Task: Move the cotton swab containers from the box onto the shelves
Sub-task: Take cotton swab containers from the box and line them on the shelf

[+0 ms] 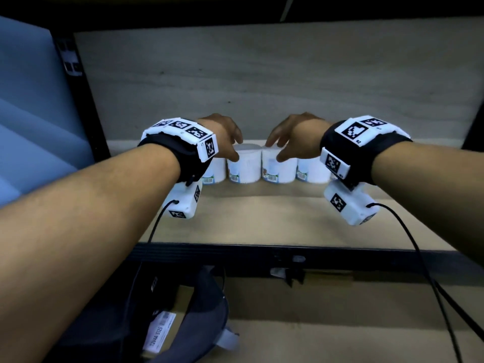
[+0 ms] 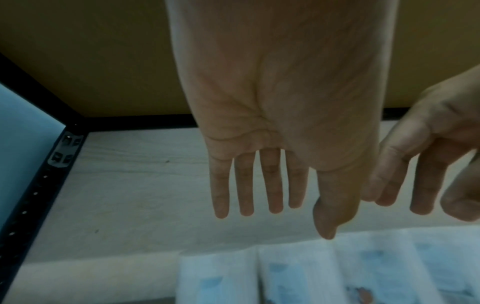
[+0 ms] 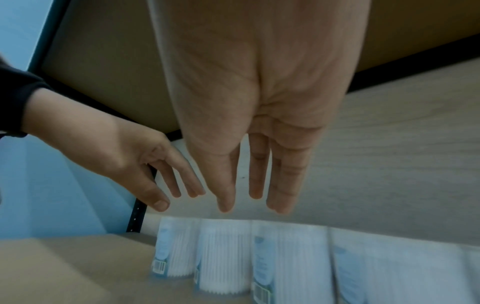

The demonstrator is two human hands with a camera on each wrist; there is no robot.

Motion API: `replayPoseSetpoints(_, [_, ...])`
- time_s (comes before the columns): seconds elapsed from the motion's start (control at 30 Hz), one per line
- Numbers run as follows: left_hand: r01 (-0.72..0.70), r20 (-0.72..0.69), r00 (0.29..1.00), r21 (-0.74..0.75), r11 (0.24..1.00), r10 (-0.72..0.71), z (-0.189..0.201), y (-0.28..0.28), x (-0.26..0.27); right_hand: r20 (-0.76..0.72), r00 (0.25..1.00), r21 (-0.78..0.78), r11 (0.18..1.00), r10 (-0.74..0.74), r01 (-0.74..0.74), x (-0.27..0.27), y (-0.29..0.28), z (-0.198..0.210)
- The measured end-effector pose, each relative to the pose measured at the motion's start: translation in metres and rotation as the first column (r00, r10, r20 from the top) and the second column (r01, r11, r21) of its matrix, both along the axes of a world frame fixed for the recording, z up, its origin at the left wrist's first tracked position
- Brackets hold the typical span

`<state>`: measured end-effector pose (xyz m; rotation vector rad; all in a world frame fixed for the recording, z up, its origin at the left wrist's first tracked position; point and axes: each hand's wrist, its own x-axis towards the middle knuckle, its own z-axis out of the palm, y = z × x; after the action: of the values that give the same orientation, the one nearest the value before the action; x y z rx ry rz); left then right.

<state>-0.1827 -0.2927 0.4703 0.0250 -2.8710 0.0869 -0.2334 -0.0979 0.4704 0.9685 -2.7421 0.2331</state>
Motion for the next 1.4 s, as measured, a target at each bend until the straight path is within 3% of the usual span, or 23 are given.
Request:
replayPoseSetpoints(0.13, [0.096, -0.020, 0.995, -0.046, 0.994, -0.097, 0.002, 0.040, 0.023, -0.023, 0.999, 0.038, 0.999, -0.024, 0.025, 0.023, 0.035, 0.001])
replayPoseSetpoints(0.4, [0.259, 0.005, 0.966, 0.001, 0.966, -0.259, -0.006, 0.113, 0.059, 0.009, 0.999, 0.033, 0.998, -0.049, 0.049, 0.072, 0.097, -0.007])
replayPoseSetpoints(0.7, [0.421, -0.004, 0.905, 0.161, 0.893, -0.426, -0.052, 0.165, 0.081, 0.058, 0.998, 0.049, 0.999, -0.011, 0.008, 0.113, 0.154, -0.035])
replayPoseSetpoints(1.0, [0.464, 0.035, 0.874, 0.234, 0.854, -0.484, -0.093, 0.181, 0.090, 0.087, 0.994, 0.044, 0.997, -0.061, 0.058, 0.135, 0.191, -0.063])
replayPoseSetpoints(1.23, [0.504, 0.047, 0.839, 0.309, 0.807, -0.542, -0.135, 0.192, 0.103, 0.199, 0.979, 0.076, 0.996, -0.054, 0.040, 0.148, 0.206, -0.107])
replayPoseSetpoints(1.4, [0.501, 0.172, 0.798, 0.344, 0.794, -0.577, -0.185, 0.206, 0.099, 0.320, 0.942, 0.132, 0.990, -0.099, 0.060, 0.149, 0.217, -0.165])
